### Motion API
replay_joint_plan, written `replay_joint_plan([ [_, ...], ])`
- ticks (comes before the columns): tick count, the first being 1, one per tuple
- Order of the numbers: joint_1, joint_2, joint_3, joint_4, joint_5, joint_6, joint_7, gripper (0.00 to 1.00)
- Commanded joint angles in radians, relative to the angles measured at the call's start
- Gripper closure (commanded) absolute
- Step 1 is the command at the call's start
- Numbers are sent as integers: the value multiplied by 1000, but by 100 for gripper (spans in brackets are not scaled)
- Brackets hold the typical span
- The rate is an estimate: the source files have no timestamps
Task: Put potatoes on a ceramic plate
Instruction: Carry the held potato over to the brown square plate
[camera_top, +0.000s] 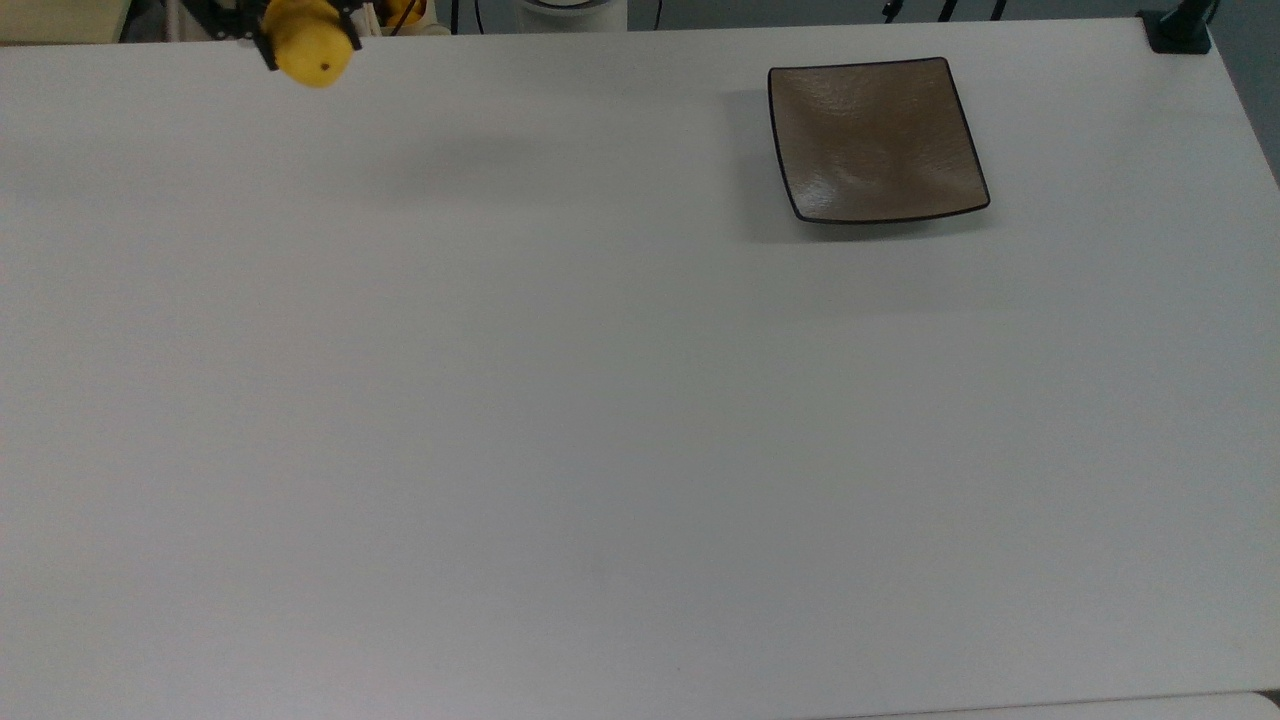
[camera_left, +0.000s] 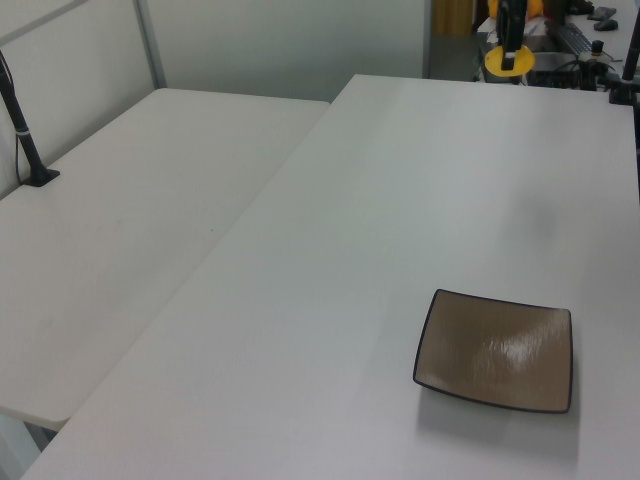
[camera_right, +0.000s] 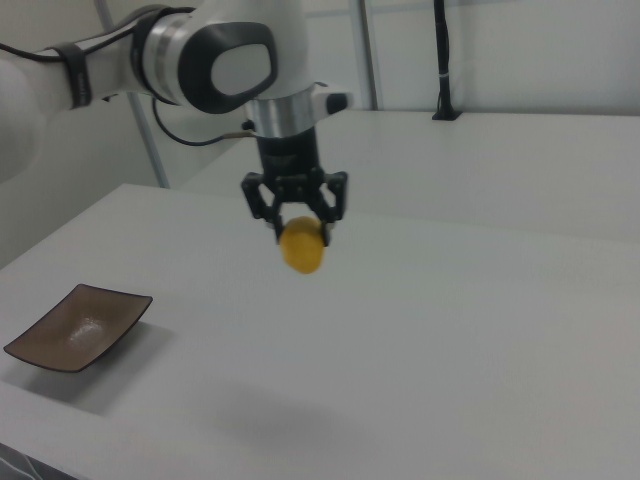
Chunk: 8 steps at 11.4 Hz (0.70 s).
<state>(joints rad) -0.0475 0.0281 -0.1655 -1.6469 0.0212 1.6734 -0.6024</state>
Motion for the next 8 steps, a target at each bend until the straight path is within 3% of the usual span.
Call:
replay_joint_plan([
  [1,104,-114,-9,-134,26,-49,154,99],
  [4,224,-142,-12,-169,42,-52,332,99],
  [8,368,-142,-3,-162,149,-47,602,99],
])
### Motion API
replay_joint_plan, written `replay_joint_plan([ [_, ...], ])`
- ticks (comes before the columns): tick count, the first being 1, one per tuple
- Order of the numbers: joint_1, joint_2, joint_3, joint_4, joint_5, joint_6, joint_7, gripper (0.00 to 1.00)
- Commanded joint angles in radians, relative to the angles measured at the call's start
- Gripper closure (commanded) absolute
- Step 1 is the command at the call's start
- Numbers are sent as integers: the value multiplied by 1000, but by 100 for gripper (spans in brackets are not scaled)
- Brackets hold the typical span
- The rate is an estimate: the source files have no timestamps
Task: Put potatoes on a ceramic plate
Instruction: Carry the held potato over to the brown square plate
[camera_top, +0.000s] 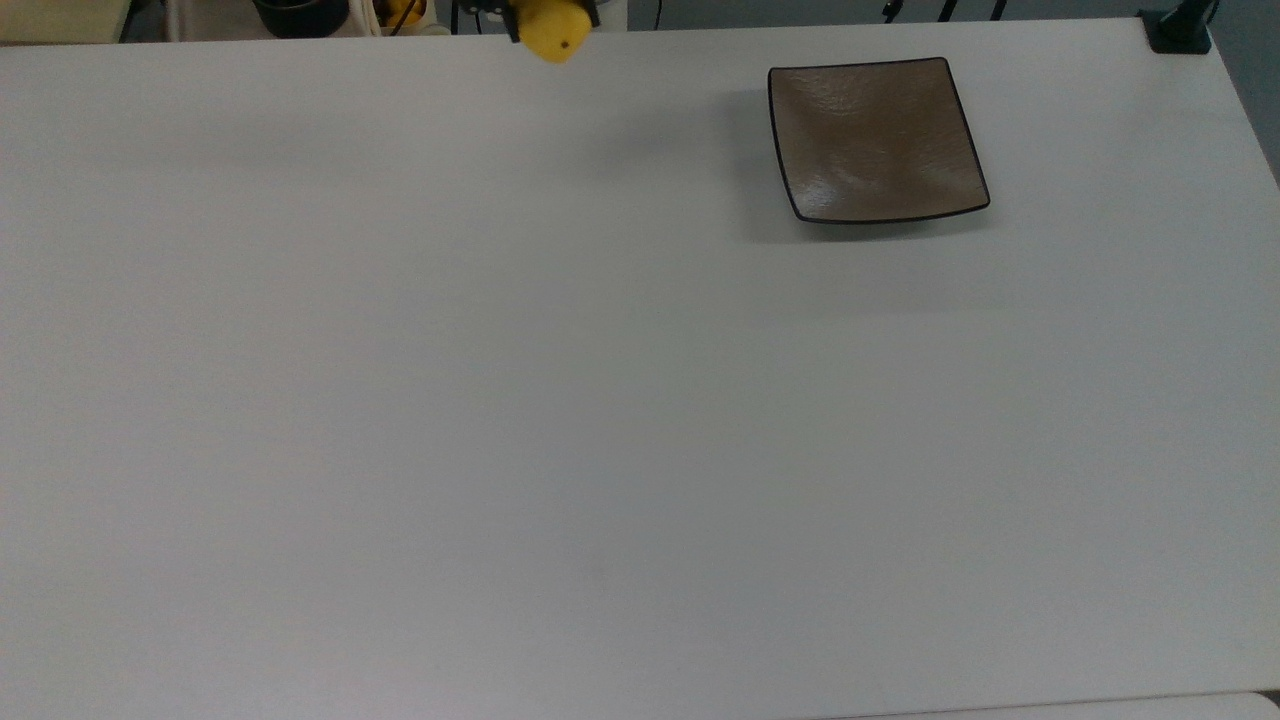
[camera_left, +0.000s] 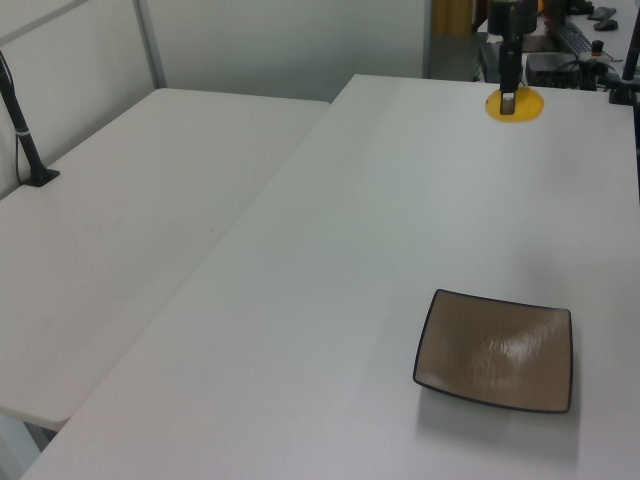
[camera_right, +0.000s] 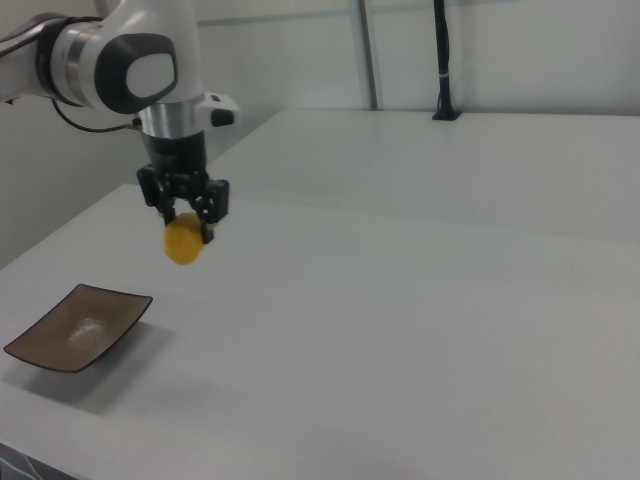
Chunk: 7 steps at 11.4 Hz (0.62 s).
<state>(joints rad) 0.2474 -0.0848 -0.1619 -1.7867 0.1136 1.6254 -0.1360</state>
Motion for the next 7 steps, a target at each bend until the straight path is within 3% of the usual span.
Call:
replay_joint_plan([
  [1,102,-29,2,-20,81,7,204,99],
  [2,134,-27,21,-25,86,8,261,99],
  [7,142,9,237,-43,123,28,446,98],
])
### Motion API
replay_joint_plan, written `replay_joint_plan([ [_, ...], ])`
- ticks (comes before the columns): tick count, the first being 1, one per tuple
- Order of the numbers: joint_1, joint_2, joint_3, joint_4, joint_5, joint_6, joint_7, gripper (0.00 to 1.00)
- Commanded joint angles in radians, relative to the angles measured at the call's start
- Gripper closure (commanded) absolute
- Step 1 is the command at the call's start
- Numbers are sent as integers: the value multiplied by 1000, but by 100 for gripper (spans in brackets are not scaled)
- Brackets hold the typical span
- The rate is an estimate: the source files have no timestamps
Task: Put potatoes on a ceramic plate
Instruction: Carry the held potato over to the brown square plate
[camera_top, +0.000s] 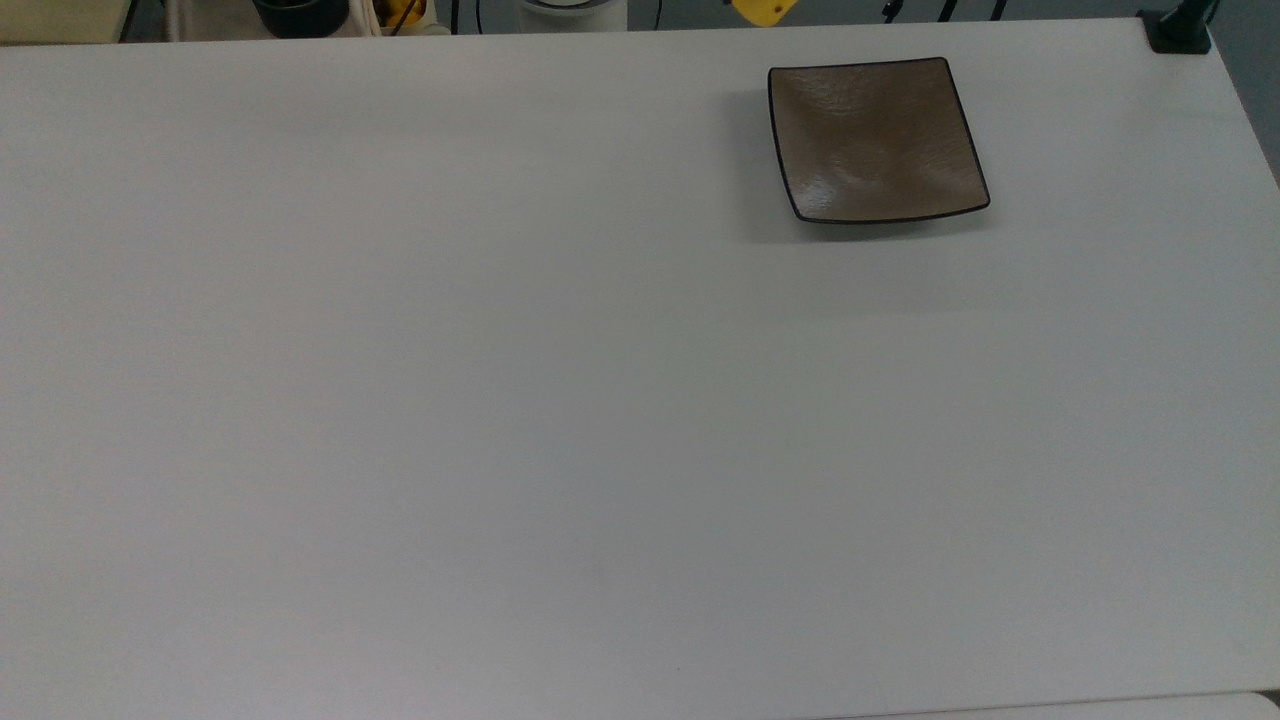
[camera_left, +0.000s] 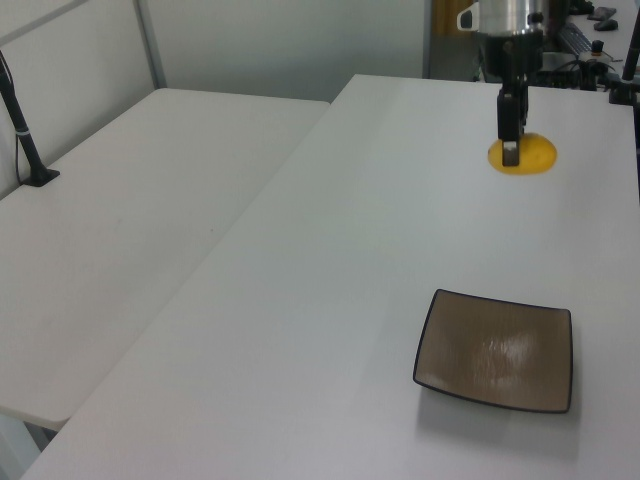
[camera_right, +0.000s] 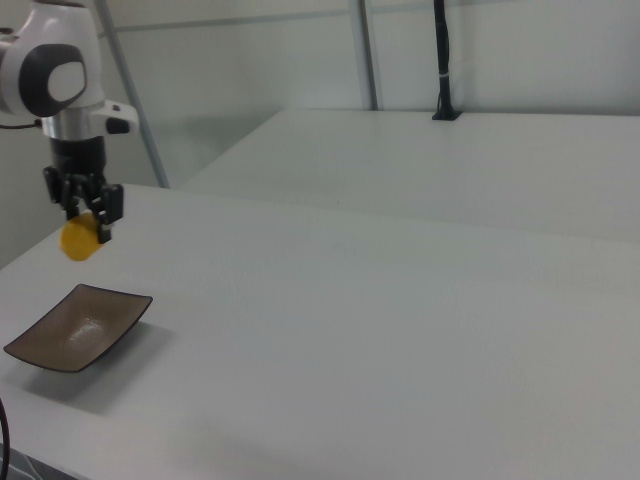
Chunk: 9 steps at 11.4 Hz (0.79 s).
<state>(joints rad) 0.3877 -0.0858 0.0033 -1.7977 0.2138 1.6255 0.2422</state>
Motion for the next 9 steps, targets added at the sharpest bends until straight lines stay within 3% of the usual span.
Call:
replay_joint_plan([
  [1,0,15,113,-57,22,69,100,98],
  [6,5,121,239,-187,6,348,230,97],
  [9,32,172,254,-234,-28,488,278,97],
])
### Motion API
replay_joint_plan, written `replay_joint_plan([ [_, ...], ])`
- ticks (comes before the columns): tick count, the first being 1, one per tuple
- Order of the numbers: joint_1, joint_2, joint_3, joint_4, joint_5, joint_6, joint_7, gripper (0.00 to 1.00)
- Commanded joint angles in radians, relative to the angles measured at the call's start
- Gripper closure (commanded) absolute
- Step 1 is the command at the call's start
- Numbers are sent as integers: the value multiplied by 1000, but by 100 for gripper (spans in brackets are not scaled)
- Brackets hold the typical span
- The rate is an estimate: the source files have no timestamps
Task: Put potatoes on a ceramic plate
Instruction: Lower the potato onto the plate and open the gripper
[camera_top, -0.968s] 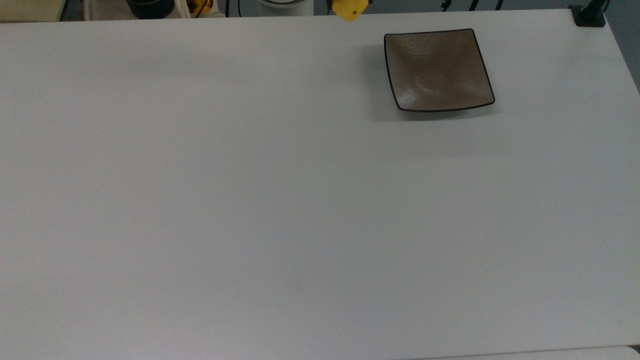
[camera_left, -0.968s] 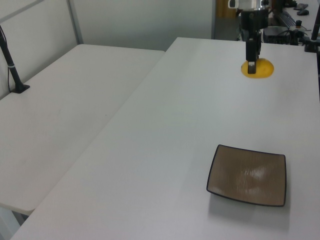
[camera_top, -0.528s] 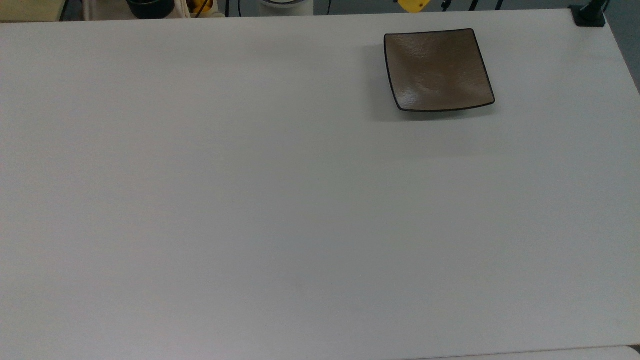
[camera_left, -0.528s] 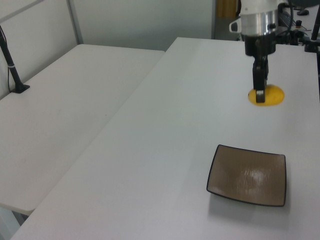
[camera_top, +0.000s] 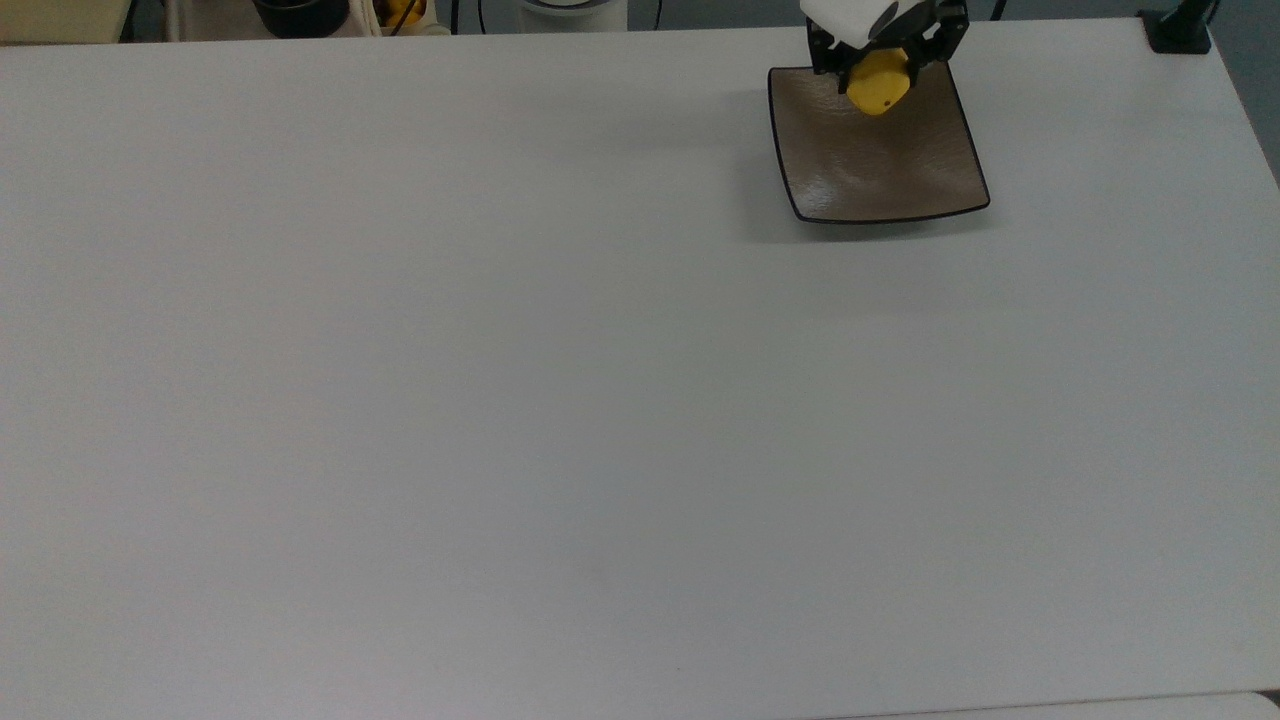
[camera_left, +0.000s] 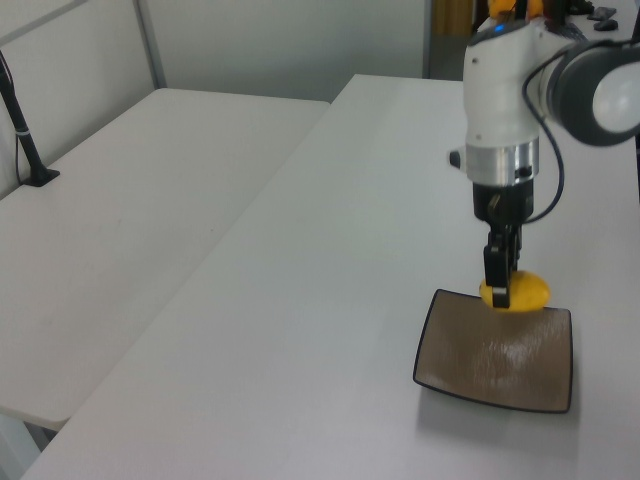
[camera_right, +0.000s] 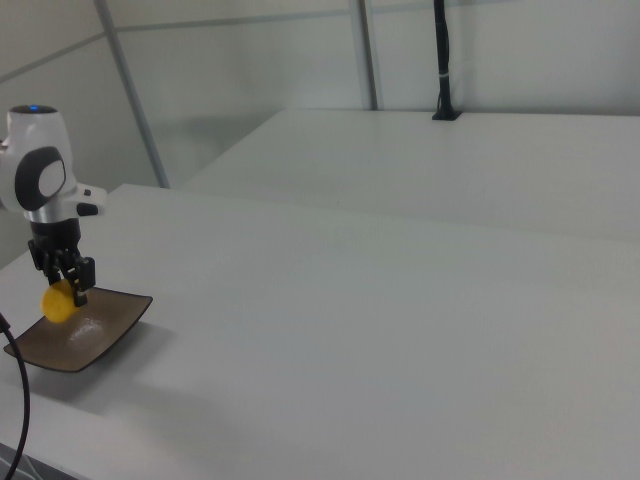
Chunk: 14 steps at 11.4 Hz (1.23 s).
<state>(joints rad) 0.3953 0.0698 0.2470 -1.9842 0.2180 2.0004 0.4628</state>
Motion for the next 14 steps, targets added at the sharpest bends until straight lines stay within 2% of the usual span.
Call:
replay_joint_plan([
  [1,30,31,12,-73,-57,171,82,97],
  [5,53,134,12,-79,-152,296,166,96],
  [8,53,145,12,-77,-160,310,177,90],
  [9,53,148,12,-76,-160,310,178,77],
  [11,53,150,12,-70,-160,307,198,1],
  [14,47,134,12,-53,-161,295,201,0],
])
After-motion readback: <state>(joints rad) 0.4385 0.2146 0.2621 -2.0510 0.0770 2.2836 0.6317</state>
